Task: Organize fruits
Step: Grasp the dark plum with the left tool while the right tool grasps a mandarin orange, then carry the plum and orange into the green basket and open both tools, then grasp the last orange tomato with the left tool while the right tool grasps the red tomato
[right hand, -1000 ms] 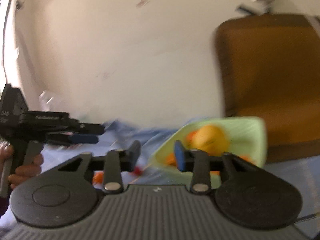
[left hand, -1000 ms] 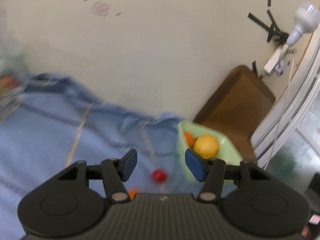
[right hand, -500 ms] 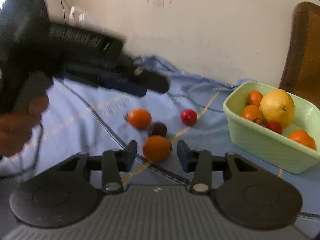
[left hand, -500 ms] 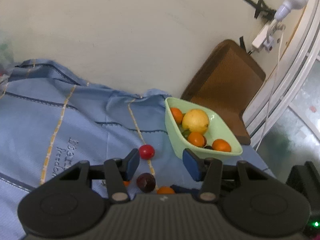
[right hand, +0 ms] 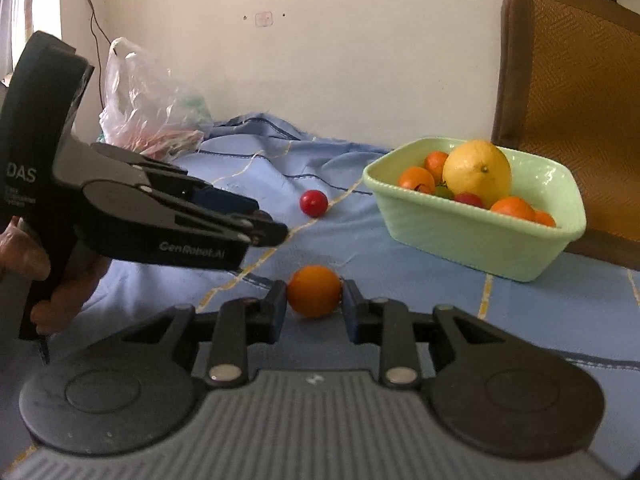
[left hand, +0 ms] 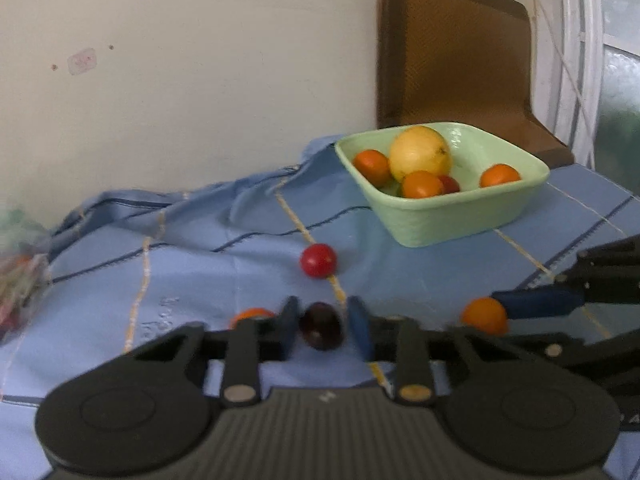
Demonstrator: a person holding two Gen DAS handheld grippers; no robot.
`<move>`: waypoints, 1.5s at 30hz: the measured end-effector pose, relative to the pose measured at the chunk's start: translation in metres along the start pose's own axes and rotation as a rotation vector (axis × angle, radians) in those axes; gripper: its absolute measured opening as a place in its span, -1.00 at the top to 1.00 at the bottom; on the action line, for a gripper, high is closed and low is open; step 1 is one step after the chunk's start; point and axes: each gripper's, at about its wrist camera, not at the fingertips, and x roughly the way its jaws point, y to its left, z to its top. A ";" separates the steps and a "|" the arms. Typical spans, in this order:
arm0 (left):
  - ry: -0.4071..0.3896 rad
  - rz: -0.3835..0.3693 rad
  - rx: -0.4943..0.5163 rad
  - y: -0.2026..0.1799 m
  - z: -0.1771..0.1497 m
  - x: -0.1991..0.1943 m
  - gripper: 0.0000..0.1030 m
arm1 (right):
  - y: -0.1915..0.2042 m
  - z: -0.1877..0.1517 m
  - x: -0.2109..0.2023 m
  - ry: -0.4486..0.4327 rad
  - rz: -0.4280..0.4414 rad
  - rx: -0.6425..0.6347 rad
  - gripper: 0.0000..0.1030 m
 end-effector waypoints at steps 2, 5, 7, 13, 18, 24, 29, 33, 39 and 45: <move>0.004 -0.017 -0.036 0.005 0.000 -0.002 0.56 | -0.003 0.000 -0.001 0.000 0.007 0.014 0.37; -0.008 -0.028 -0.065 0.005 0.001 -0.005 0.56 | -0.006 0.000 -0.005 -0.016 -0.008 0.016 0.37; -0.041 -0.058 -0.080 0.001 0.004 -0.013 0.56 | -0.005 0.002 -0.005 -0.038 -0.014 0.021 0.37; -0.116 -0.158 -0.122 -0.007 0.041 -0.026 0.56 | -0.014 0.013 -0.025 -0.157 -0.062 0.031 0.37; -0.123 -0.281 -0.224 0.002 0.092 0.005 0.55 | -0.057 0.044 -0.035 -0.256 -0.164 0.093 0.37; -0.009 -0.383 -0.400 0.018 0.113 0.075 0.55 | -0.114 0.062 0.001 -0.252 -0.310 0.146 0.37; 0.018 -0.368 -0.441 0.022 0.113 0.103 0.54 | -0.129 0.054 0.020 -0.217 -0.333 0.167 0.36; 0.011 -0.352 -0.414 0.015 0.114 0.107 0.46 | -0.123 0.053 0.027 -0.222 -0.348 0.124 0.11; -0.040 -0.325 -0.419 0.025 0.117 0.070 0.43 | -0.115 0.049 0.008 -0.332 -0.390 0.093 -0.04; -0.226 -0.147 -0.471 0.095 0.060 -0.037 0.43 | -0.092 0.052 -0.032 -0.473 -0.235 0.139 -0.02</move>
